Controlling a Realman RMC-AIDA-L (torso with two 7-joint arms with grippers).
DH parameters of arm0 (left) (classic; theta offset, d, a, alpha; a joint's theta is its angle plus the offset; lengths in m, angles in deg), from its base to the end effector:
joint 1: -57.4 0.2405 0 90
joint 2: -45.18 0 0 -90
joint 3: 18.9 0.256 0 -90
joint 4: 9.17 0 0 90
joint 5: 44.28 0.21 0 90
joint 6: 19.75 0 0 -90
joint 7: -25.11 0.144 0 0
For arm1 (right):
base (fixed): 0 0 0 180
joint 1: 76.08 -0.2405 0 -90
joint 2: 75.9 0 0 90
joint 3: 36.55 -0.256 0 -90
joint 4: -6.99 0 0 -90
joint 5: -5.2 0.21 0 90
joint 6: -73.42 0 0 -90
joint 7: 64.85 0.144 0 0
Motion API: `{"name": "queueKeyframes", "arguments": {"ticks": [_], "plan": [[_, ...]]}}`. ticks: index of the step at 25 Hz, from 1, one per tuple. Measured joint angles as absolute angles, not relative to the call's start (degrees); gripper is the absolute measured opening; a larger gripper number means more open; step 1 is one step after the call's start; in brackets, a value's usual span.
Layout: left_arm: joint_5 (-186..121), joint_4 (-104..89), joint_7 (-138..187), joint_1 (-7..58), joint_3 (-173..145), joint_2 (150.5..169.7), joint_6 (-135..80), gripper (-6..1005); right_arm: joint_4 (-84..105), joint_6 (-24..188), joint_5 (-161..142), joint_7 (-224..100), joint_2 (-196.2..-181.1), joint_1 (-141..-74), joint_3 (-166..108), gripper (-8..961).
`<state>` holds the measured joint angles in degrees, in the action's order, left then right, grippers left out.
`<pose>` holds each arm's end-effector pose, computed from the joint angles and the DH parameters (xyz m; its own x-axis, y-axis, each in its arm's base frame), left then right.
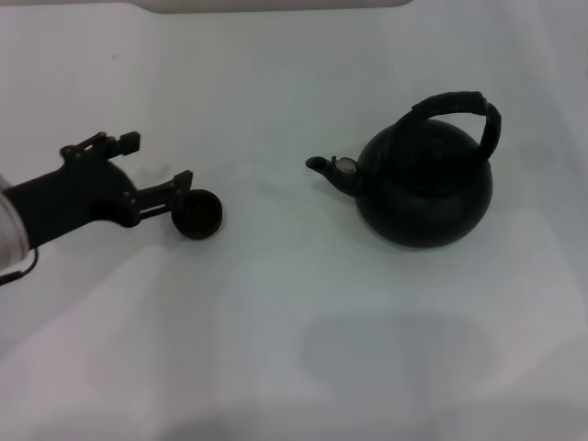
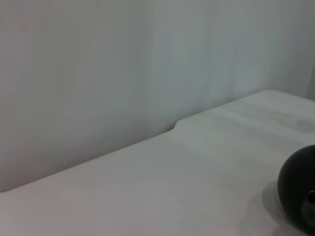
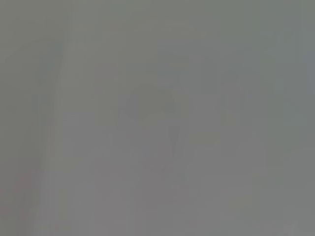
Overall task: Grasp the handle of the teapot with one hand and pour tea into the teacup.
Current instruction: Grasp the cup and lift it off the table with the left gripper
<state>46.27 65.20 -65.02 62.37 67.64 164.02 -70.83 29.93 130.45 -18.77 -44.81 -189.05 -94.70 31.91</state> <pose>-0.2752 0.2725 -0.0052 0.8125 0.3428 0.4715 0.5645 -0.6646 -0.4896 0.3599 0.3504 0.0827 0.8297 0.0738 -0.5532 -0.5431 -0.1220 -0.8308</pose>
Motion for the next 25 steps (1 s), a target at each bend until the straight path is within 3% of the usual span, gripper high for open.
{"name": "queueKeyframes", "arguments": {"ticks": [9, 25], "plan": [[49.22, 66.45, -66.06, 66.99, 68.27, 163.95, -71.56, 885, 29.44, 128.12, -18.85, -44.81, -188.93, -95.75, 31.92, 585], [49.53, 57.49, -65.26, 61.44, 68.07, 163.92, -71.84, 886, 29.46, 131.13, -18.61, -44.74, -189.38, -94.58, 31.82, 584]]}}
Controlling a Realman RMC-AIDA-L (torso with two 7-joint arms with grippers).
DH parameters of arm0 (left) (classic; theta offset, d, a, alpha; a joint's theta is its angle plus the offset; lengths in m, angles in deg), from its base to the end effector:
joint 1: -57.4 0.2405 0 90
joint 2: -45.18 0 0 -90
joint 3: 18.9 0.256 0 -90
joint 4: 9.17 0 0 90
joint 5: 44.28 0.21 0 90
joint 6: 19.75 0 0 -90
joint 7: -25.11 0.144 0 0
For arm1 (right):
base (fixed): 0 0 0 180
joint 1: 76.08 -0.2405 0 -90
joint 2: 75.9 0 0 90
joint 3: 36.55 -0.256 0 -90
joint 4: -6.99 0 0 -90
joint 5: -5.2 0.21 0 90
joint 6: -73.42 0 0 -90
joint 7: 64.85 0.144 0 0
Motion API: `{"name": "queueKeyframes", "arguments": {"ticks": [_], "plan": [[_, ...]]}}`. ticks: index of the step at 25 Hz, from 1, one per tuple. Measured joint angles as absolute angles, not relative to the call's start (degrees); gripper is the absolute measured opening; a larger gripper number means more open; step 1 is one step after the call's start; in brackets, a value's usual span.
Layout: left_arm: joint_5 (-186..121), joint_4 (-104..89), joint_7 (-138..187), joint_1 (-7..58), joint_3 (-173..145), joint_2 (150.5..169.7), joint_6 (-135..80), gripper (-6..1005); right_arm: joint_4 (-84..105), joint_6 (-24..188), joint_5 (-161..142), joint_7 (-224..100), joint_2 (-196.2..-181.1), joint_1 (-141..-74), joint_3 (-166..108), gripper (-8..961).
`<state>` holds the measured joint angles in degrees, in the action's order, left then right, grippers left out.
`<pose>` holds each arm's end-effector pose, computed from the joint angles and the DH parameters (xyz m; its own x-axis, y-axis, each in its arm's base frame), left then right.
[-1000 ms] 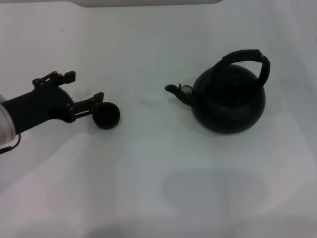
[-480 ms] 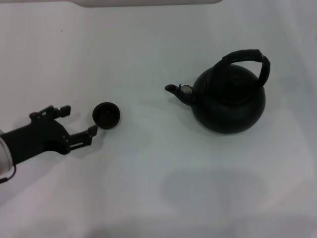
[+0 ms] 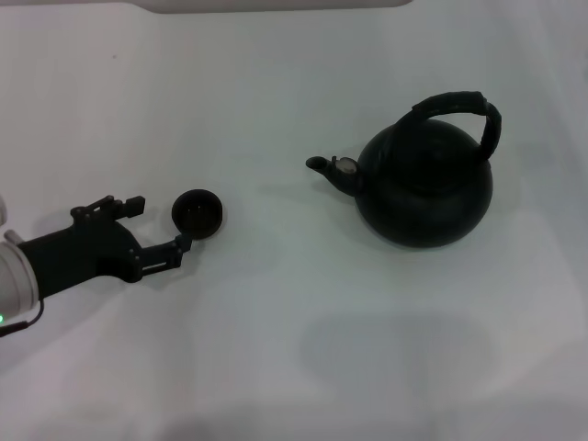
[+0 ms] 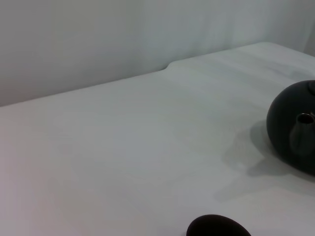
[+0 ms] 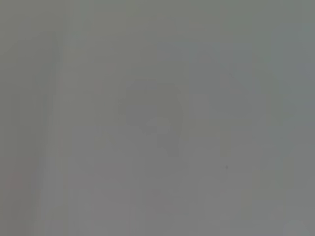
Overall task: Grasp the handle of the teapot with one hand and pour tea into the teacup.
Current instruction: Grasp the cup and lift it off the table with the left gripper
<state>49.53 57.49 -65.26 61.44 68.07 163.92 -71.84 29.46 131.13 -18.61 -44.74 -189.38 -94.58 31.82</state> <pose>-0.3055 0.2558 -0.0295 0.7911 0.4597 0.4035 0.6080 -0.6634 -0.4362 0.3602 0.3480 0.0798 0.8231 0.0749 -0.5630 -0.5527 -0.1223 -0.8243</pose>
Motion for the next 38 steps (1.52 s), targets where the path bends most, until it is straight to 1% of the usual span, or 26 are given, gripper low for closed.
{"name": "queueKeyframes", "arguments": {"ticks": [4, 32, 38], "plan": [[49.65, 55.89, -65.24, 59.57, 68.01, 163.87, -71.54, 886, 29.78, 132.74, -18.57, -44.76, -189.65, -93.92, 31.15, 584], [50.38, 44.36, -65.26, 47.97, 66.44, 163.68, -71.77, 883, 31.06, 138.22, -18.52, -44.79, -189.88, -93.21, 31.12, 584], [50.43, 43.47, -65.42, 46.94, 66.44, 163.66, -71.82, 883, 31.36, 138.11, -18.55, -44.81, -189.89, -93.30, 30.84, 584]]}}
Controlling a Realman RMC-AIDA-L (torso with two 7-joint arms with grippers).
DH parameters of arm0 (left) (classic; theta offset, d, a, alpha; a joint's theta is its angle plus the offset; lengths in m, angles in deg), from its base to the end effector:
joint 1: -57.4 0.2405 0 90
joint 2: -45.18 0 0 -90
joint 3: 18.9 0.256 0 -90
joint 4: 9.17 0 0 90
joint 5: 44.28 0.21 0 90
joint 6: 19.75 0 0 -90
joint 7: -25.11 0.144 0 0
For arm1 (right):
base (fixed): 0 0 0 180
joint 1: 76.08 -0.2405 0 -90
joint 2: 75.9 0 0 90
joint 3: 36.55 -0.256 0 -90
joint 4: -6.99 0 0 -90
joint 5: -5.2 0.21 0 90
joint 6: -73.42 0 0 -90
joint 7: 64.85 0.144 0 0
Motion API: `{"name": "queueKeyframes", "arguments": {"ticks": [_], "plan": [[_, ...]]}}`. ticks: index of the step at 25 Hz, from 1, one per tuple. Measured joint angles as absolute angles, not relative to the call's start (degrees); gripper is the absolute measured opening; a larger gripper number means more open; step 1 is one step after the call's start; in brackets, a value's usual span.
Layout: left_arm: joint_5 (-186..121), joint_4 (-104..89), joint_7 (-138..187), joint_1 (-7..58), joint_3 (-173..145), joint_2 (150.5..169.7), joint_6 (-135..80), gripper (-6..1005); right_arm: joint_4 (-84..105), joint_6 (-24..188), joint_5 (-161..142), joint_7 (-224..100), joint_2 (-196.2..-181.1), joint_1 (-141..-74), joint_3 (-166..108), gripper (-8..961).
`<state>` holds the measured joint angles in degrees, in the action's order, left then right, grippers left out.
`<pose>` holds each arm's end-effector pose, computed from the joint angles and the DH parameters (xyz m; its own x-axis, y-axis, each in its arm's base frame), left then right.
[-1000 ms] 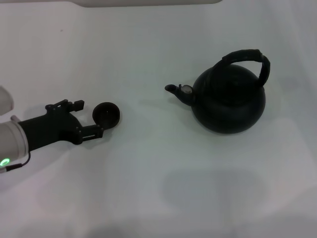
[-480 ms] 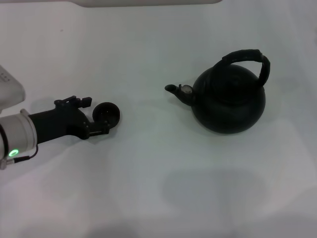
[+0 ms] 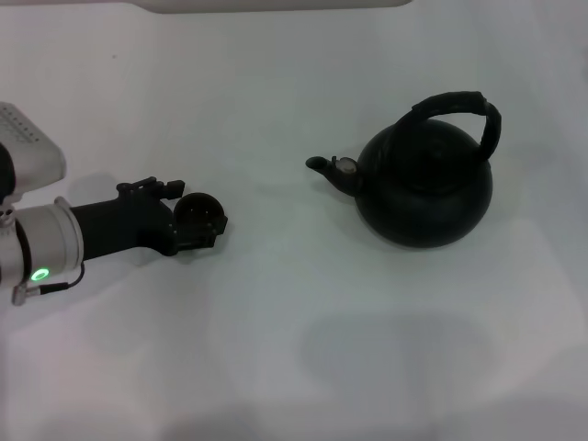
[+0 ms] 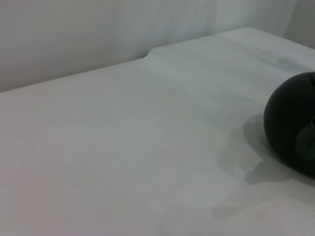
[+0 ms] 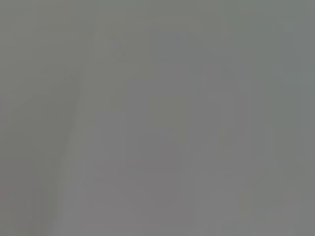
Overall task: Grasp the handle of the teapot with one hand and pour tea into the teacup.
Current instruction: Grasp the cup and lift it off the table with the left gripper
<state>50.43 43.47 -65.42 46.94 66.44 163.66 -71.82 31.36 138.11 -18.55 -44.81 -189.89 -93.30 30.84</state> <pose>-0.2966 0.2989 -0.0541 0.8053 0.4767 0.3524 0.5879 -0.7186 -0.3713 0.3443 0.3410 0.0891 0.7991 0.2024 -0.5662 -0.5489 -0.1388 -0.8243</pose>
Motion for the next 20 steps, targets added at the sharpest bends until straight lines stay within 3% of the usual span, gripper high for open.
{"name": "queueKeyframes", "arguments": {"ticks": [20], "plan": [[51.14, 45.33, -68.63, 47.43, 66.85, 163.68, -72.96, 881, 30.82, 136.50, -19.06, -44.81, -189.49, -93.87, 28.14, 584]]}}
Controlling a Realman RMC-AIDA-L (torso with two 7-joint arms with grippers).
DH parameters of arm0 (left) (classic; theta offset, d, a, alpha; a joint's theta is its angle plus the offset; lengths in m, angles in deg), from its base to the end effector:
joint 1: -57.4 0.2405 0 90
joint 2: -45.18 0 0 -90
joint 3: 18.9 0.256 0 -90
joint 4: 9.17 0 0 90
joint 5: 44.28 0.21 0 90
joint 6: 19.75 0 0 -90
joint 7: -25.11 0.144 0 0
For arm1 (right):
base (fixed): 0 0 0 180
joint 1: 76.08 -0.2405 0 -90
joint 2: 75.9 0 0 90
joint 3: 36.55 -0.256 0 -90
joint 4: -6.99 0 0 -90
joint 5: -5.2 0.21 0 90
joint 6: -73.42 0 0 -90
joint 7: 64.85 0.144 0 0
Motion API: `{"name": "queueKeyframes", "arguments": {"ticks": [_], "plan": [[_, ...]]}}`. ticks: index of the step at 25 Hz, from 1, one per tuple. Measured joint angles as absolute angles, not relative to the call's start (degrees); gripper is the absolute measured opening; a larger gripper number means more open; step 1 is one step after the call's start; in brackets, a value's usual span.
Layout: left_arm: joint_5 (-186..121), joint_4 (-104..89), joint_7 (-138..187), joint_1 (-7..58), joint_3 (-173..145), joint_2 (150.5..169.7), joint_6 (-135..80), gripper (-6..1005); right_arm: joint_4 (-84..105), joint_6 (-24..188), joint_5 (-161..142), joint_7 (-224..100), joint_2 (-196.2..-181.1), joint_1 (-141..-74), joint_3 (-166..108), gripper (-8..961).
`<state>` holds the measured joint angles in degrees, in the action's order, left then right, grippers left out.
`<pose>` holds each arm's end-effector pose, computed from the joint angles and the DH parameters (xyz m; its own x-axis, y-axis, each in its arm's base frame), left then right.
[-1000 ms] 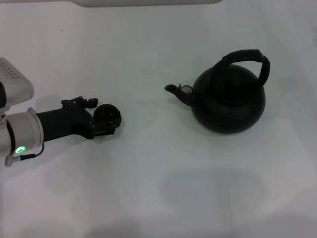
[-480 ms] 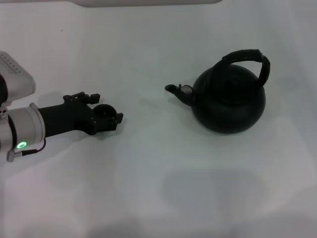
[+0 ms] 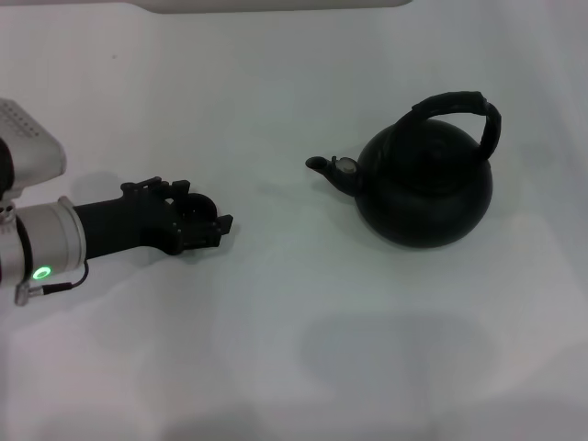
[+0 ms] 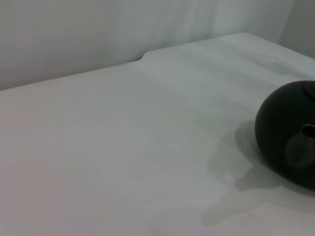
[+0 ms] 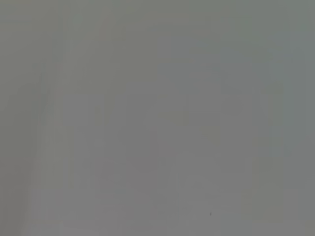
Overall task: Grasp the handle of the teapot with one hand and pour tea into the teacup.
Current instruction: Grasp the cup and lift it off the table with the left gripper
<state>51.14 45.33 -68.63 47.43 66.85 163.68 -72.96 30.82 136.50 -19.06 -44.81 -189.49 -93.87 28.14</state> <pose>-0.2905 0.2975 -0.0533 0.7887 0.4949 0.3648 0.6081 -0.7154 -0.3441 0.3520 0.3439 0.0980 0.8060 0.1827 -0.5630 -0.5555 -0.0947 -0.8261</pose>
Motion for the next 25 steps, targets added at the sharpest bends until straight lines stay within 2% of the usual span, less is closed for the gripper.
{"name": "queueKeyframes", "arguments": {"ticks": [25], "plan": [[54.00, 44.70, -70.00, 47.64, 66.52, 163.93, -72.55, 879, 31.20, 136.44, -19.05, -45.78, -189.77, -94.01, 28.13, 584]]}}
